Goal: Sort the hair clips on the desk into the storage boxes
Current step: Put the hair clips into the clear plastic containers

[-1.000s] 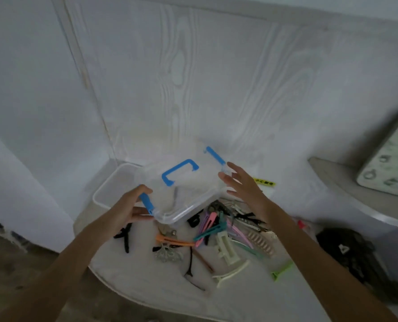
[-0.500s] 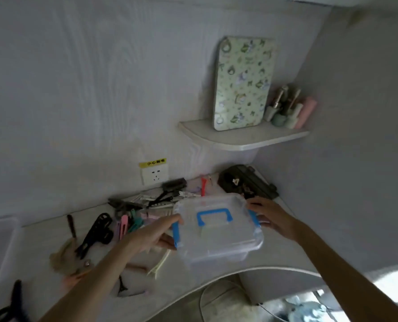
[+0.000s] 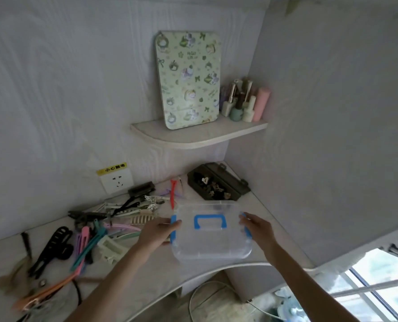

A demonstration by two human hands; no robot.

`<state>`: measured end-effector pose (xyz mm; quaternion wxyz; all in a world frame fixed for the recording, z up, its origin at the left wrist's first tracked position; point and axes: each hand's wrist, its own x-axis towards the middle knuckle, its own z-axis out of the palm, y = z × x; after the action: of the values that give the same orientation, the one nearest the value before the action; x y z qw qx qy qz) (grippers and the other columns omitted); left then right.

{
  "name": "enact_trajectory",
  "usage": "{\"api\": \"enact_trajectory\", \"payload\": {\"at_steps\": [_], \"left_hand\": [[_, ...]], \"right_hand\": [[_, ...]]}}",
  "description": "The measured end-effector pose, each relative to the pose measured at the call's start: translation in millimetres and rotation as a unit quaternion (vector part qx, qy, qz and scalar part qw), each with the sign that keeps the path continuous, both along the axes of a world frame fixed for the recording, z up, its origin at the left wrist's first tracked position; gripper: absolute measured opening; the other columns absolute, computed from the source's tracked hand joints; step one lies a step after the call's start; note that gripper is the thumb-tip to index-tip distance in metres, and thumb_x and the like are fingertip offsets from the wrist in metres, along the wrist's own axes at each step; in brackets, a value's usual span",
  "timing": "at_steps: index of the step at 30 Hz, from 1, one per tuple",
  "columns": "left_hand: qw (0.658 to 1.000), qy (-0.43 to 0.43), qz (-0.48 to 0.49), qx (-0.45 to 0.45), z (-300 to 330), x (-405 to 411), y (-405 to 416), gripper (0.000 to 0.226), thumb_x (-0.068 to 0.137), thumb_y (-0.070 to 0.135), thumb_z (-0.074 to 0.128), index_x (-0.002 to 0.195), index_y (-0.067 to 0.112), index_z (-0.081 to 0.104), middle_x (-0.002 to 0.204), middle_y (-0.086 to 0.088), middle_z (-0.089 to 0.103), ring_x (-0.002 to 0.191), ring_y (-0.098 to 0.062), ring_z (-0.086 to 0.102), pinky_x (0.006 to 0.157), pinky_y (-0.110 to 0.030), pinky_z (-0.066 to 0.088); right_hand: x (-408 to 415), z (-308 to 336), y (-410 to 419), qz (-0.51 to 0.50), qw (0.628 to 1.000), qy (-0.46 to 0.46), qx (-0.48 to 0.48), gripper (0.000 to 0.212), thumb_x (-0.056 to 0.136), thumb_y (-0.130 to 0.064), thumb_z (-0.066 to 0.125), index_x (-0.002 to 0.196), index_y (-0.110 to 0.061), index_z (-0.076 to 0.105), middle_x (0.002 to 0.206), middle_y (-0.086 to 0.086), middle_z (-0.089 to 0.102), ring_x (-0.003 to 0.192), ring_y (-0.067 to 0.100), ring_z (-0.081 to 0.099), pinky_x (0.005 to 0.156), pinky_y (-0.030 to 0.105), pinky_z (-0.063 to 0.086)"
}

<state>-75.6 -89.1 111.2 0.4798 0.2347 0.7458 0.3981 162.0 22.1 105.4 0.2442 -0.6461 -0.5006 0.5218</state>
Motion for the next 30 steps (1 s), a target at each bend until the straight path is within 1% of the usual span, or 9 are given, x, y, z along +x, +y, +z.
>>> {"api": "enact_trajectory", "payload": {"at_steps": [5,7,9,11,13,17,21,26,30], "left_hand": [[0.999,0.009,0.049,0.020,-18.6,-0.6,-6.0,0.024,0.089,0.023,0.060,0.090,-0.001,0.066,0.085,-0.014,0.066,0.055,-0.005,0.066,0.049,-0.018,0.056],[0.997,0.001,0.069,0.026,-25.4,-0.2,-11.4,0.030,0.082,0.030,0.067,0.088,0.000,0.067,0.082,-0.012,0.068,0.056,-0.009,0.067,0.059,-0.029,0.058],[0.991,0.123,0.055,0.021,-25.7,0.2,-16.4,0.042,0.078,0.036,0.070,0.104,0.003,0.067,0.095,-0.009,0.072,0.084,-0.023,0.069,0.080,-0.037,0.052],[0.955,0.289,0.037,0.052,-14.2,0.9,-19.2,0.029,0.087,0.030,0.061,0.106,0.009,0.066,0.102,-0.008,0.070,0.091,-0.023,0.066,0.079,-0.032,0.047],[0.923,0.376,-0.042,0.067,-0.6,4.2,-17.5,0.029,0.093,0.033,0.050,0.098,0.012,0.069,0.096,-0.007,0.071,0.086,-0.022,0.065,0.072,-0.029,0.046],[0.875,0.430,-0.222,-0.018,10.5,14.8,-10.7,0.041,0.097,0.041,0.039,0.081,0.011,0.061,0.066,0.000,0.054,0.067,-0.016,0.054,0.053,-0.022,0.037],[0.851,0.473,-0.225,-0.043,12.5,23.7,-9.9,0.034,0.096,0.038,0.041,0.101,0.007,0.054,0.081,-0.005,0.056,0.081,-0.021,0.059,0.069,-0.029,0.044],[0.884,0.432,-0.179,-0.025,9.9,18.7,-15.7,0.041,0.094,0.035,0.047,0.123,0.007,0.045,0.109,-0.007,0.063,0.097,-0.021,0.063,0.081,-0.031,0.052],[0.893,0.431,-0.131,0.010,12.8,19.5,-19.1,0.035,0.090,0.036,0.055,0.115,0.012,0.049,0.106,-0.002,0.063,0.098,-0.019,0.062,0.081,-0.029,0.051]], "right_hand": [[6.5,-6.8,-7.7,-0.065,0.996,0.018,-0.062,0.030,0.091,-0.019,0.055,0.100,0.008,0.062,0.083,0.019,0.060,0.074,0.021,0.053,0.058,0.024,0.043],[12.1,-5.7,-10.6,-0.051,0.997,0.005,-0.056,0.028,0.089,-0.023,0.058,0.101,0.002,0.062,0.092,0.014,0.060,0.083,0.024,0.056,0.062,0.028,0.048],[21.1,-2.8,-8.2,-0.020,0.998,-0.060,0.031,0.027,0.086,-0.029,0.062,0.102,-0.007,0.065,0.096,0.011,0.066,0.083,0.025,0.061,0.072,0.037,0.054],[27.0,10.3,-3.4,0.000,0.987,-0.118,0.114,0.018,0.085,-0.025,0.063,0.094,-0.010,0.065,0.087,0.006,0.067,0.078,0.026,0.064,0.075,0.035,0.053],[24.3,25.3,-0.4,0.067,0.984,-0.131,0.095,0.015,0.088,-0.018,0.058,0.091,-0.004,0.065,0.082,0.008,0.065,0.070,0.023,0.062,0.068,0.031,0.050],[1.2,43.5,-16.1,0.288,0.912,-0.291,-0.016,0.045,0.093,-0.040,0.048,0.118,-0.002,0.052,0.107,0.013,0.061,0.090,0.022,0.058,0.076,0.027,0.048],[-2.0,44.3,-26.4,0.283,0.917,-0.279,-0.012,0.057,0.093,-0.038,0.048,0.138,-0.006,0.031,0.137,0.012,0.046,0.120,0.024,0.049,0.097,0.030,0.039],[0.3,41.2,-23.0,0.197,0.964,-0.173,-0.043,0.054,0.089,-0.032,0.057,0.131,-0.009,0.034,0.129,0.009,0.049,0.091,0.017,0.049,0.070,0.022,0.041],[-2.3,46.6,-26.1,0.197,0.961,-0.188,0.038,0.035,0.089,-0.025,0.058,0.109,-0.012,0.032,0.105,0.005,0.046,0.081,0.014,0.049,0.060,0.019,0.039]]}}
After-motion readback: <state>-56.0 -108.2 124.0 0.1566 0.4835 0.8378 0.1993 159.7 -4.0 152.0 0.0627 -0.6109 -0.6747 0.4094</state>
